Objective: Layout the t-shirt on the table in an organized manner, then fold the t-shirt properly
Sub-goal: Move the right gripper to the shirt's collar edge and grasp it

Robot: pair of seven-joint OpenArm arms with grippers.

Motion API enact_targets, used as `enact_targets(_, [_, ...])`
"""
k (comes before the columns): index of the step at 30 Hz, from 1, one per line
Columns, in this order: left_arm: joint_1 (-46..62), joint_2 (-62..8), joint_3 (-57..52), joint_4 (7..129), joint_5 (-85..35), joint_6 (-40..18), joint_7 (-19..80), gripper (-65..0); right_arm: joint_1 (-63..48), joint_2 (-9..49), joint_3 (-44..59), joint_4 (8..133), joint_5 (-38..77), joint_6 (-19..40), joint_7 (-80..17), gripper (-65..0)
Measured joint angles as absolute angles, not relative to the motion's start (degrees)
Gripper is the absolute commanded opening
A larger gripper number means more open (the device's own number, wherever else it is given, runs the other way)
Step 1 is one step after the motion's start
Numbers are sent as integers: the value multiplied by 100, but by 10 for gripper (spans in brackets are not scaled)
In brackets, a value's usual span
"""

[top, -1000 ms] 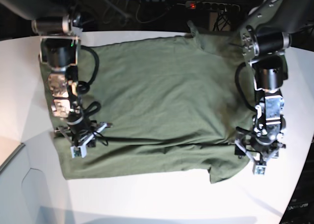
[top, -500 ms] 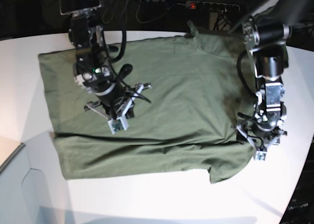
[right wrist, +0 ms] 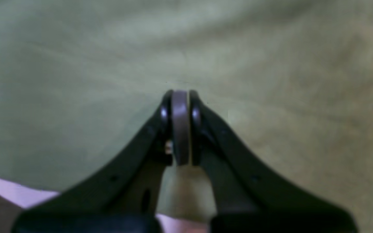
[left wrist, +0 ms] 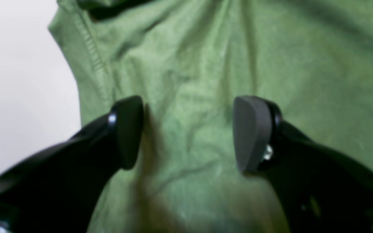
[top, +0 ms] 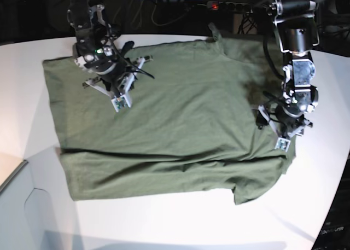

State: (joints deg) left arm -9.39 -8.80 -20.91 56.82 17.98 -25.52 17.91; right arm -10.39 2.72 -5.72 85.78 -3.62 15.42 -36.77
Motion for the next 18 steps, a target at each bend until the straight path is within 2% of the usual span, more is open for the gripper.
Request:
enact_targets(11, [-314, -867, -2123, 5850, 1441, -2504, 1299, -233, 679, 475, -327, 6274, -211, 1643, -2346, -650])
enact_targets(18, [454, -239, -1966, 6847, 1616, -2414, 1483, -233, 2427, 429, -327, 3881, -266, 1653, -1376, -650])
